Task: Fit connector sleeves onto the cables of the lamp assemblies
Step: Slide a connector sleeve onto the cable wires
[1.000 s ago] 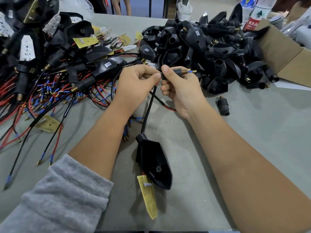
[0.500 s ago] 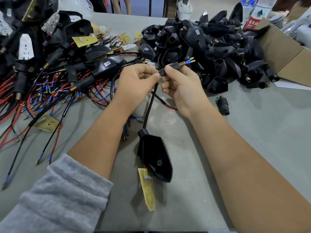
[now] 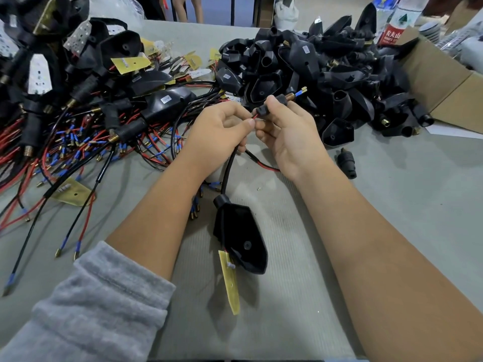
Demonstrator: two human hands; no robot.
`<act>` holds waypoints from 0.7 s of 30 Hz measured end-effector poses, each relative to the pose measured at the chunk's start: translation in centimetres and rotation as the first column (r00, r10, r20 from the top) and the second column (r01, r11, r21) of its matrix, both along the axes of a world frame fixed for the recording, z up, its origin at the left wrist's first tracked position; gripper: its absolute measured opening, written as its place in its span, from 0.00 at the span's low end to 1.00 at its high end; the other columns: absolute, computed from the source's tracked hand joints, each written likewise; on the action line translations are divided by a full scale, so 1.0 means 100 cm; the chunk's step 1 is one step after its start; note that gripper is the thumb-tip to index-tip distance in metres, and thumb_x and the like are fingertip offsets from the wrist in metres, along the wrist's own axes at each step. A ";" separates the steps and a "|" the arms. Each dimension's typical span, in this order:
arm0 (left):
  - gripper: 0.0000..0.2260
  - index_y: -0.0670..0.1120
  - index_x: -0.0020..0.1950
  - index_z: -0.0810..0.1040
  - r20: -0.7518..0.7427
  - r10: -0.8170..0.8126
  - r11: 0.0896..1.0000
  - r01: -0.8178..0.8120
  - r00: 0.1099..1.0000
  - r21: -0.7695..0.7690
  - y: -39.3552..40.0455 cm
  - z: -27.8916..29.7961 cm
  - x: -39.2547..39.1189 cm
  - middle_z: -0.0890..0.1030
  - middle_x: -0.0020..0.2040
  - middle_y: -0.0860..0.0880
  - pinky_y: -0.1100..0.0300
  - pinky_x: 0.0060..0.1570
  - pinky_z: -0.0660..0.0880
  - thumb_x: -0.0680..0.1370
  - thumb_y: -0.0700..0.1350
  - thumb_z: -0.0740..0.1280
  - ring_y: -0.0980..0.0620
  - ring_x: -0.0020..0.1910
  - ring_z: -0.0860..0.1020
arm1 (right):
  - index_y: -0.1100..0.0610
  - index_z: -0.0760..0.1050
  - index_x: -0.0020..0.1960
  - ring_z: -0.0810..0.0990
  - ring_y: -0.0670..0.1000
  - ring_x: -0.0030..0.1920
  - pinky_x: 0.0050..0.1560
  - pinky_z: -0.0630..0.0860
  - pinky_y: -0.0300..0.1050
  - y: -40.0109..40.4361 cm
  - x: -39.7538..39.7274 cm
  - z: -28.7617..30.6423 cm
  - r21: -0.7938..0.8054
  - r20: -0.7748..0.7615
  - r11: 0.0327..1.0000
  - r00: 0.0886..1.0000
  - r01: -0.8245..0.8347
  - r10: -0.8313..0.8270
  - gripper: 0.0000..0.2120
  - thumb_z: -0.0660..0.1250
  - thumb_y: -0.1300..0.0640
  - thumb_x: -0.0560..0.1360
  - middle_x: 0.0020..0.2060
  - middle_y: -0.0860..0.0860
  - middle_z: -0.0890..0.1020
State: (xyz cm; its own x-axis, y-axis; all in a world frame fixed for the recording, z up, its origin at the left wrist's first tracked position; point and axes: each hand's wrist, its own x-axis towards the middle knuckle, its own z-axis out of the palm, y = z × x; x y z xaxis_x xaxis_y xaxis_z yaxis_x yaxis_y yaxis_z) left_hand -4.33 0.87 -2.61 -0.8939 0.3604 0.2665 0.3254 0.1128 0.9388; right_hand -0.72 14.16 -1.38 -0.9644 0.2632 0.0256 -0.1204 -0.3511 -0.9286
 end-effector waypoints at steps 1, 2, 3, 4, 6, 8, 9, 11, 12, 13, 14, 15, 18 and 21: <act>0.07 0.47 0.42 0.78 -0.016 0.011 1.000 -0.011 1.000 -0.013 0.000 -0.001 0.000 0.76 0.26 0.53 0.64 0.31 0.76 0.79 0.38 0.66 0.57 0.27 0.75 | 0.59 0.72 0.45 0.76 0.47 0.32 0.37 0.75 0.40 -0.001 0.000 -0.001 0.039 0.007 0.999 1.000 -0.004 0.003 0.06 0.63 0.61 0.80 0.36 0.52 0.79; 0.07 0.47 0.42 0.79 -0.031 0.022 0.999 -0.023 0.999 -0.027 0.000 -0.001 0.000 0.77 0.26 0.53 0.64 0.32 0.76 0.79 0.39 0.67 0.58 0.27 0.75 | 0.59 0.72 0.44 0.75 0.48 0.32 0.37 0.75 0.40 -0.001 0.000 -0.001 0.077 0.011 0.997 1.000 -0.007 0.006 0.06 0.63 0.61 0.80 0.36 0.53 0.78; 0.07 0.47 0.42 0.79 -0.040 0.031 0.999 -0.033 0.999 -0.039 0.000 -0.001 -0.001 0.77 0.26 0.53 0.65 0.32 0.76 0.79 0.39 0.67 0.58 0.27 0.75 | 0.59 0.72 0.44 0.75 0.48 0.33 0.38 0.74 0.41 -0.002 0.000 -0.002 0.107 0.012 0.994 1.000 -0.009 0.008 0.06 0.63 0.62 0.80 0.36 0.53 0.78; 0.07 0.48 0.42 0.79 -0.044 0.039 0.998 -0.041 0.998 -0.047 -0.001 -0.002 -0.001 0.78 0.26 0.54 0.65 0.32 0.76 0.79 0.40 0.67 0.58 0.27 0.75 | 0.59 0.73 0.44 0.75 0.48 0.33 0.39 0.75 0.41 -0.002 -0.001 -0.002 0.123 0.011 0.992 1.000 -0.012 0.010 0.06 0.63 0.62 0.80 0.36 0.53 0.78; 0.07 0.49 0.42 0.79 -0.027 0.048 0.998 -0.049 0.998 -0.042 0.000 -0.001 -0.002 0.79 0.27 0.54 0.65 0.32 0.75 0.80 0.42 0.66 0.59 0.27 0.76 | 0.59 0.73 0.46 0.78 0.48 0.35 0.42 0.77 0.42 -0.002 -0.001 -0.002 0.109 0.001 0.994 1.000 -0.014 0.014 0.05 0.63 0.60 0.81 0.36 0.52 0.80; 0.06 0.49 0.44 0.78 0.004 0.055 0.998 -0.055 0.998 -0.014 0.001 0.000 -0.002 0.79 0.27 0.55 0.66 0.31 0.74 0.80 0.43 0.65 0.59 0.28 0.77 | 0.59 0.72 0.49 0.81 0.50 0.40 0.45 0.79 0.42 -0.001 -0.001 -0.003 0.063 -0.009 0.998 1.000 -0.007 0.008 0.04 0.62 0.59 0.81 0.42 0.54 0.81; 0.06 0.50 0.45 0.78 0.015 0.059 0.998 -0.059 0.998 -0.017 0.001 0.001 -0.002 0.80 0.28 0.55 0.66 0.31 0.75 0.81 0.44 0.64 0.60 0.28 0.78 | 0.60 0.72 0.51 0.82 0.50 0.41 0.46 0.80 0.42 0.000 -0.002 -0.003 0.038 -0.017 0.999 1.000 0.002 -0.001 0.04 0.61 0.59 0.82 0.44 0.56 0.81; 0.03 0.52 0.47 0.77 0.040 0.055 0.997 -0.052 0.998 -0.063 0.001 0.002 -0.002 0.82 0.30 0.54 0.64 0.32 0.77 0.80 0.46 0.65 0.58 0.30 0.81 | 0.61 0.70 0.53 0.83 0.51 0.42 0.48 0.81 0.43 0.001 -0.003 -0.003 -0.016 -0.047 1.000 0.999 0.027 -0.028 0.04 0.60 0.60 0.82 0.45 0.57 0.82; 0.02 0.52 0.48 0.77 0.056 0.047 0.995 -0.042 0.997 -0.091 0.001 0.002 -0.003 0.83 0.31 0.53 0.62 0.34 0.78 0.80 0.47 0.65 0.57 0.32 0.82 | 0.61 0.70 0.53 0.83 0.52 0.42 0.49 0.81 0.44 0.003 -0.003 -0.003 -0.042 -0.063 0.998 0.997 0.039 -0.042 0.04 0.59 0.60 0.83 0.45 0.58 0.81; 0.02 0.52 0.49 0.77 0.069 0.038 0.993 -0.030 0.997 -0.113 0.001 0.002 -0.003 0.84 0.32 0.51 0.60 0.36 0.79 0.80 0.48 0.66 0.57 0.33 0.82 | 0.61 0.69 0.53 0.83 0.53 0.43 0.49 0.82 0.44 0.003 -0.003 -0.003 -0.065 -0.076 0.997 0.996 0.050 -0.055 0.03 0.58 0.61 0.83 0.45 0.58 0.81; 0.02 0.52 0.49 0.77 0.077 0.022 0.992 -0.012 0.997 -0.128 0.000 0.002 -0.002 0.84 0.32 0.50 0.60 0.37 0.78 0.79 0.48 0.66 0.56 0.33 0.82 | 0.60 0.69 0.51 0.83 0.53 0.43 0.48 0.81 0.44 0.004 -0.004 -0.002 -0.081 -0.086 0.995 0.994 0.061 -0.068 0.03 0.58 0.62 0.83 0.44 0.58 0.81; 0.02 0.50 0.49 0.78 0.079 -0.006 0.991 0.017 0.997 -0.135 0.000 0.003 -0.001 0.84 0.33 0.50 0.62 0.37 0.77 0.79 0.47 0.67 0.56 0.34 0.82 | 0.60 0.70 0.50 0.83 0.53 0.43 0.46 0.81 0.43 0.005 -0.004 -0.003 -0.088 -0.092 0.993 0.992 0.074 -0.082 0.04 0.58 0.62 0.83 0.44 0.57 0.81; 0.04 0.46 0.49 0.79 0.052 -0.103 0.978 0.110 0.993 -0.178 -0.001 0.004 0.003 0.84 0.32 0.49 0.70 0.35 0.74 0.80 0.45 0.67 0.57 0.33 0.82 | 0.60 0.69 0.52 0.83 0.53 0.44 0.43 0.79 0.39 0.007 -0.005 -0.003 -0.089 -0.098 0.990 0.988 0.112 -0.121 0.03 0.58 0.62 0.83 0.44 0.57 0.81; 0.04 0.46 0.48 0.78 0.016 -0.106 0.969 0.107 0.994 -0.223 -0.001 0.006 0.004 0.83 0.30 0.51 0.73 0.33 0.72 0.81 0.43 0.65 0.59 0.30 0.80 | 0.61 0.68 0.55 0.83 0.52 0.43 0.43 0.79 0.40 0.008 -0.006 -0.003 -0.126 -0.104 0.982 0.982 0.142 -0.156 0.03 0.57 0.63 0.83 0.45 0.58 0.80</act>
